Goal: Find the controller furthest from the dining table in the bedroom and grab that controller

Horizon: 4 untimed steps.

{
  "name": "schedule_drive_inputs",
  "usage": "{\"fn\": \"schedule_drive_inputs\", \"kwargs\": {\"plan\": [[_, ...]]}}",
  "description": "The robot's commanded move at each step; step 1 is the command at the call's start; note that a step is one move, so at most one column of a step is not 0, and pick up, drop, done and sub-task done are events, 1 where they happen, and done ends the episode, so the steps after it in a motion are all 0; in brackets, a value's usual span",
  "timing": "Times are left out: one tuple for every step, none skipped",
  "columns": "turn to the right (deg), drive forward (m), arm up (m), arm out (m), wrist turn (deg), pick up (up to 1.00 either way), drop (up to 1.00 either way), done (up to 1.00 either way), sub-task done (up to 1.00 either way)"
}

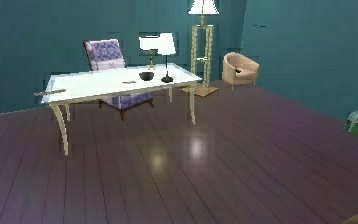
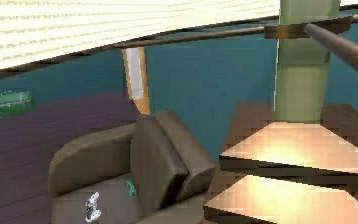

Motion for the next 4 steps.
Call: {"fn": "schedule_drive_inputs", "kwargs": {"plan": [[-15.0, 0.00, 0.00, 0.00, 0.0, 0.00, 0.00, 0.00, 0.00], [0.0, 0.75, 0.00, 0.00, 0.0, 0.00, 0.00, 0.00, 0.00], [45.0, 0.00, 0.00, 0.00, 0.0, 0.00, 0.00, 0.00, 0.00], [24.0, 0.00, 0.00, 0.00, 0.0, 0.00, 0.00, 0.00, 0.00]]}}
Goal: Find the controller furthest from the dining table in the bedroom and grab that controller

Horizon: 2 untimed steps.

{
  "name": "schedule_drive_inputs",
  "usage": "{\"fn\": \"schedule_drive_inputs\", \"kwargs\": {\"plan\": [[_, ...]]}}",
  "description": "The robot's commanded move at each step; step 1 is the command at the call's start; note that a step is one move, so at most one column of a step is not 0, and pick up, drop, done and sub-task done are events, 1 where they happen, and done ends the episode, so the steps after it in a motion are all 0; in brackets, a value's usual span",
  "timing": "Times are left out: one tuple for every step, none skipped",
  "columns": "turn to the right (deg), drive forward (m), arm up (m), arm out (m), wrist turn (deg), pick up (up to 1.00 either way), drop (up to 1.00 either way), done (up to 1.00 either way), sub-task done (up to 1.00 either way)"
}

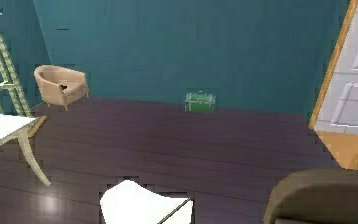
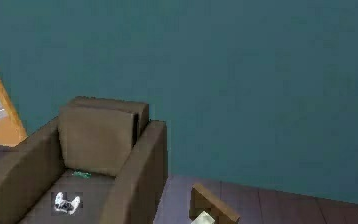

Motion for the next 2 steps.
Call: {"fn": "schedule_drive_inputs", "kwargs": {"plan": [[0.0, 0.45, 0.00, 0.00, 0.0, 0.00, 0.00, 0.00, 0.00], [-9.0, 0.00, 0.00, 0.00, 0.0, 0.00, 0.00, 0.00, 0.00]]}}
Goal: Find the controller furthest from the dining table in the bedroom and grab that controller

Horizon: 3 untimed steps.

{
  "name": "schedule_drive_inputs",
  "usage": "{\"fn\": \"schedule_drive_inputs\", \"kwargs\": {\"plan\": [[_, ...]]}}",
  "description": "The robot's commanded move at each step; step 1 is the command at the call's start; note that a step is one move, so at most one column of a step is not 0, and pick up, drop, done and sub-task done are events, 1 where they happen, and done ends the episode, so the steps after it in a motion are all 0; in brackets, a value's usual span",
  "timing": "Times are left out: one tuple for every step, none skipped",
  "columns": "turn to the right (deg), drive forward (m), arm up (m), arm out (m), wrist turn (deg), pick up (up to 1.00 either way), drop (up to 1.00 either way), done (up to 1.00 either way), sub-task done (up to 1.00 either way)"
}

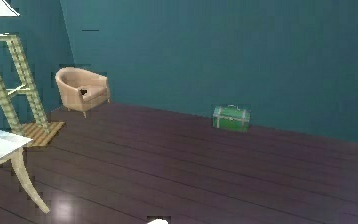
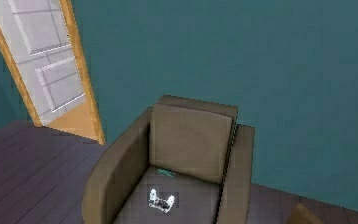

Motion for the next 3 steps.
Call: {"fn": "schedule_drive_inputs", "kwargs": {"plan": [[0.0, 0.00, 0.42, 0.00, 0.0, 0.00, 0.00, 0.00, 0.00], [0.0, 0.00, 0.00, 0.42, 0.0, 0.00, 0.00, 0.00, 0.00], [0.0, 0.00, 0.00, 0.00, 45.0, 0.00, 0.00, 0.00, 0.00]]}}
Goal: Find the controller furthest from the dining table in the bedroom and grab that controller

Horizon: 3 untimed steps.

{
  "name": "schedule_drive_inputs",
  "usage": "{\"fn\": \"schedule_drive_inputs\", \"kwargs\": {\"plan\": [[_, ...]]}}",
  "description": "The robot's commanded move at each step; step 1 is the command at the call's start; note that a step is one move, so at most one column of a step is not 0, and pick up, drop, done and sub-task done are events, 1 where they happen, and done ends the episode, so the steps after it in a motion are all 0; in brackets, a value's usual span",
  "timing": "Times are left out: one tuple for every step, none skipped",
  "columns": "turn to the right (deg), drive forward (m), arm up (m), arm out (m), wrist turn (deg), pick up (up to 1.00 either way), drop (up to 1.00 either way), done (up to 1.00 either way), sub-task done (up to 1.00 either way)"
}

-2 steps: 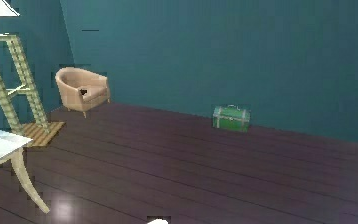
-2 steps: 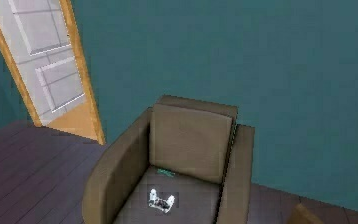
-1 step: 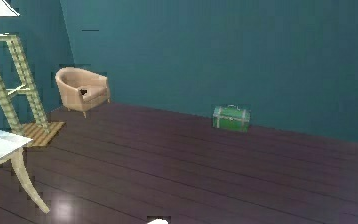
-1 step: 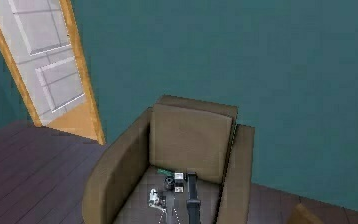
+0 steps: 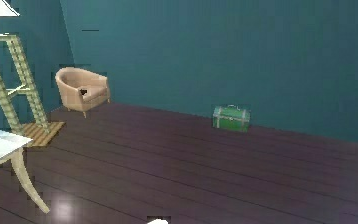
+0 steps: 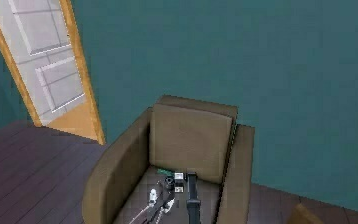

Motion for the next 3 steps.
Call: {"fn": "schedule_drive_inputs", "kwargs": {"plan": [[0.0, 0.00, 0.00, 0.00, 45.0, 0.00, 0.00, 0.00, 0.00], [0.0, 0.00, 0.00, 0.00, 45.0, 0.00, 0.00, 0.00, 0.00], [0.0, 0.00, 0.00, 0.00, 33.0, 0.00, 0.00, 0.00, 0.00]]}}
